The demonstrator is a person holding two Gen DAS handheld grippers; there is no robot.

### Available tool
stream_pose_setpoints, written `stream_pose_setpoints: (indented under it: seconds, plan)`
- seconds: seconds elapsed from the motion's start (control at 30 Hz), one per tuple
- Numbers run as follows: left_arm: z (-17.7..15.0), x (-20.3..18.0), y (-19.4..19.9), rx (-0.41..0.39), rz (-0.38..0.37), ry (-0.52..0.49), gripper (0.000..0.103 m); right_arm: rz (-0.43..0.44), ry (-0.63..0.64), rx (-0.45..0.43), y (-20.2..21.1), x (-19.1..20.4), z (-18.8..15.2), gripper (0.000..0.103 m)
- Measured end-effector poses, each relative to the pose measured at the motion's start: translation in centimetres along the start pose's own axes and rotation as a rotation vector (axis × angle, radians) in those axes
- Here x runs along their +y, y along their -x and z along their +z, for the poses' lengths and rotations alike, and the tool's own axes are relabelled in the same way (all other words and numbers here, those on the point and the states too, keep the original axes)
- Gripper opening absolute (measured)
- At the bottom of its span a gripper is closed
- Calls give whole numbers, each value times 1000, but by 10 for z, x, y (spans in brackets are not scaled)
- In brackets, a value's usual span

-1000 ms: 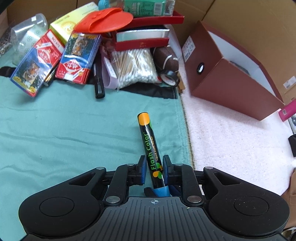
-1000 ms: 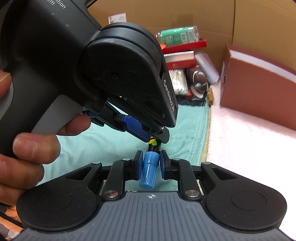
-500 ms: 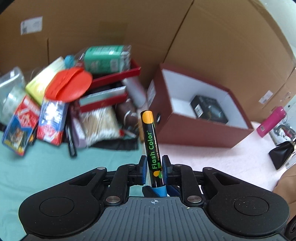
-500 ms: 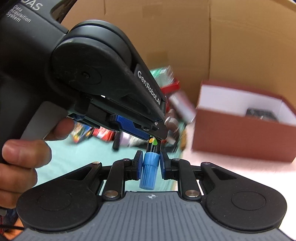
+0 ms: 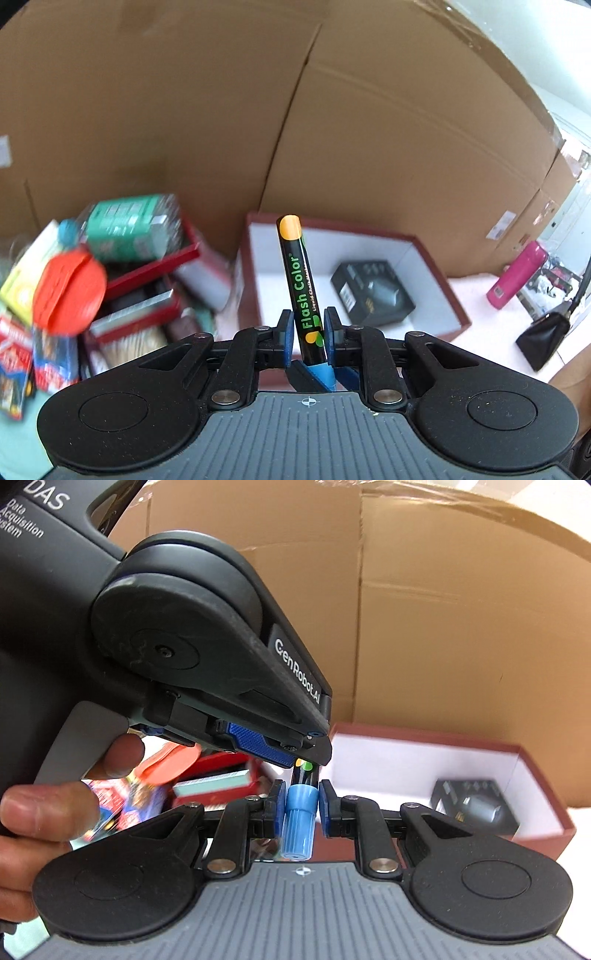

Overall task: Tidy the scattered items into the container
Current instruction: 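Carry the marker with the left gripper over the red box, then open the left gripper to drop the marker into the red box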

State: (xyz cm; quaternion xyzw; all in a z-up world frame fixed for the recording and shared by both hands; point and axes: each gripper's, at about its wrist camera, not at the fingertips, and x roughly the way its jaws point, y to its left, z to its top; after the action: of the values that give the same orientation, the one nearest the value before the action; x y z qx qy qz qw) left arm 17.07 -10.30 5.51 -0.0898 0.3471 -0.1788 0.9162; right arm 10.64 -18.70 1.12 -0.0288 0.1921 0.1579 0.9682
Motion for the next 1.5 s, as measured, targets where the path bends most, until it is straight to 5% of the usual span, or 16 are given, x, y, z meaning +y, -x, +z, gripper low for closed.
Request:
stream_pose_setpoints:
  seconds: [0.37, 0.97, 1.1, 1.13, 1.17, 1.2, 1.23, 1.33, 1.5]
  plan:
    - [37, -12, -68, 18, -3, -47, 13, -39, -7, 9, -61, -46, 15, 22]
    - [27, 2, -159, 166, 0, -49, 16, -12, -90, 171, -140, -87, -21, 22]
    - [25, 1, -158, 149, -21, -57, 43, -14, -104, 167, -143, -92, -23, 26]
    - [25, 2, -156, 134, -39, -58, 48, -15, -107, 155, -142, -93, -24, 48]
    - [25, -1, -153, 115, -42, -62, 70, -23, -113, 143, -140, -94, -24, 73]
    - [25, -3, -148, 86, -25, -62, 93, -42, -116, 128, -138, -95, -25, 79]
    - [24, -3, -141, 40, -3, -59, 100, -62, -110, 115, -137, -95, -26, 80]
    - [17, -4, -120, -80, 32, -87, 102, -57, -110, 105, -133, -98, -29, 83]
    - [5, -5, -109, -78, 74, -118, 103, -63, -131, 79, -127, -99, -34, 95]
